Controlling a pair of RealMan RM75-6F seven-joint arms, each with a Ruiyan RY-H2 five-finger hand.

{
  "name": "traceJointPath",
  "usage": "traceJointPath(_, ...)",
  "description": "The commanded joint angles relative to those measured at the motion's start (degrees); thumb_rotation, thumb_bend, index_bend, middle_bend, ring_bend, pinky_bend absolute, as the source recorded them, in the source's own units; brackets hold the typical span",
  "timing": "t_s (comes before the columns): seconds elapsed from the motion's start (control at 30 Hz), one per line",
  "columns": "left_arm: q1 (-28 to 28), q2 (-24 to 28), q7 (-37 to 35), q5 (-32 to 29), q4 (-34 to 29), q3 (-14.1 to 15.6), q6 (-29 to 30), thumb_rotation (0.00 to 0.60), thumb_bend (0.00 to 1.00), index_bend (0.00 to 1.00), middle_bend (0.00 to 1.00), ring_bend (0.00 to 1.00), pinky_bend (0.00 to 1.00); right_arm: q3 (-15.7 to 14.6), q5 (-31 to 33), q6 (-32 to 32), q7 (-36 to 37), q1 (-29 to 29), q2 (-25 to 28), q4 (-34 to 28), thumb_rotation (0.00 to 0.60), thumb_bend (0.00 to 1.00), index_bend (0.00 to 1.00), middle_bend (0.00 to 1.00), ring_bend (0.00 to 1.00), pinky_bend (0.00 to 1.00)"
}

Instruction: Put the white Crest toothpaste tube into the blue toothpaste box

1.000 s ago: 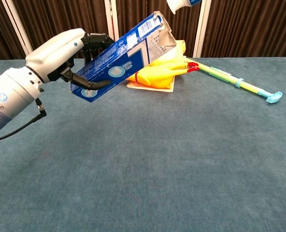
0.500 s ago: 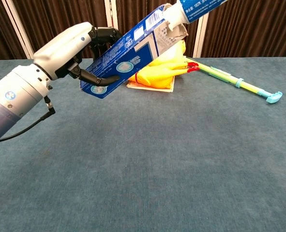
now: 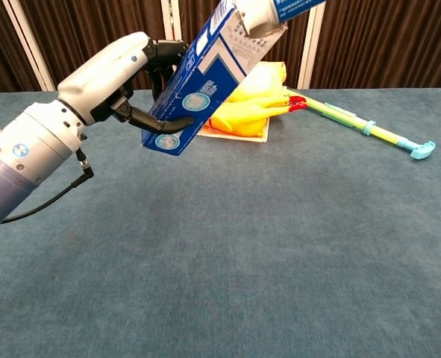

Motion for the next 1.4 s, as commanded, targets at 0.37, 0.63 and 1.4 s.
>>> traceJointPath(0.37, 1.0, 0.7, 1.5, -0.9, -2.5, 0.4, -0.5, 0.6, 0.41, 0.39, 0.56, 0.53, 0.55, -0.4, 0.0, 0.7, -0.2, -0.5, -0.1, 0.5, 0.6, 0.63, 1.0, 0.86, 0.79, 0.75)
traceJointPath(0.63, 1.1, 0.9, 3.5, -2.0, -6.0, -0.2, -1.7, 0.6, 0.41, 0.39, 0.56, 0.53, 0.55, -0.2, 0.2, 0.1, -0.7, 0.3, -0.6, 0.2, 0.6, 0.63, 1.0, 0.86, 0.79, 0.75)
traceJointPath(1.4, -2.7, 4.3, 19.2, -6.8, -24.0, -5.6, -10.1, 0.6, 0.41, 0.39, 0.56, 0.53, 0.55, -1.3, -1.0, 0.0, 0.0, 0.0, -1.9, 1.2, 0.6, 0.63, 1.0, 0.86, 0.79, 0.75)
